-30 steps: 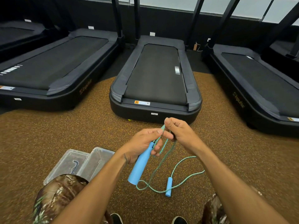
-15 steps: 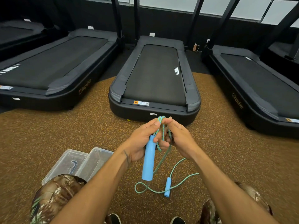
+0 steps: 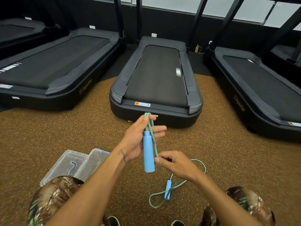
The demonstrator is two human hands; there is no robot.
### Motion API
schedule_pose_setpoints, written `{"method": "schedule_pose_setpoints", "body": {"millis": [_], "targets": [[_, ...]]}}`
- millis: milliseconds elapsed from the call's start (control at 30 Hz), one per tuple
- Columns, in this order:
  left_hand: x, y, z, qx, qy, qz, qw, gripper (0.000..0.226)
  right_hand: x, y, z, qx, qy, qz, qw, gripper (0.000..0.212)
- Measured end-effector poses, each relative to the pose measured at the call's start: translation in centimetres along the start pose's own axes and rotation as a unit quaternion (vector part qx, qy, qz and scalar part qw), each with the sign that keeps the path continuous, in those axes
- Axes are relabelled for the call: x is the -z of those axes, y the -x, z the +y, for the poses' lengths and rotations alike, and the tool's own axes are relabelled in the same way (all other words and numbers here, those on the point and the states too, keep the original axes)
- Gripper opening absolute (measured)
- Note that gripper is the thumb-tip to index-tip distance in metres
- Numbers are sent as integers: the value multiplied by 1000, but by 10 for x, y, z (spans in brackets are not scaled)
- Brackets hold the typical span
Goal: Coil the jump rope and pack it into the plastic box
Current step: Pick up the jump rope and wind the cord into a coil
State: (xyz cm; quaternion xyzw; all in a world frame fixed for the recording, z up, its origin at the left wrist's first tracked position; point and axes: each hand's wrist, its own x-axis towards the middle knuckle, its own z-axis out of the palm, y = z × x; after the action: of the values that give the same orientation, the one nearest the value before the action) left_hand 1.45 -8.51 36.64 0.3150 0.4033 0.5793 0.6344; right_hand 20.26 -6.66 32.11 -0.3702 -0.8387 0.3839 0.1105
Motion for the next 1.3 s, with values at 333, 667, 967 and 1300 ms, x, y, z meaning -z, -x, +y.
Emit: {"method": "schedule_pose_setpoints", "body": {"millis": [333, 667, 967, 1300], "targets": [[1, 3, -10, 58, -40, -4, 997, 33, 38, -16, -45, 74, 145, -17, 987, 20], [5, 9, -8, 81, -50, -8, 995, 33, 45, -26, -50, 54, 58, 40, 996, 22], [1, 20, -6, 135, -63, -91, 985, 36, 65, -42, -49, 77, 26, 137, 987, 25], [4, 23, -6, 152, -22, -83, 985, 37, 61, -47, -33, 37, -88, 80, 992, 18]]}}
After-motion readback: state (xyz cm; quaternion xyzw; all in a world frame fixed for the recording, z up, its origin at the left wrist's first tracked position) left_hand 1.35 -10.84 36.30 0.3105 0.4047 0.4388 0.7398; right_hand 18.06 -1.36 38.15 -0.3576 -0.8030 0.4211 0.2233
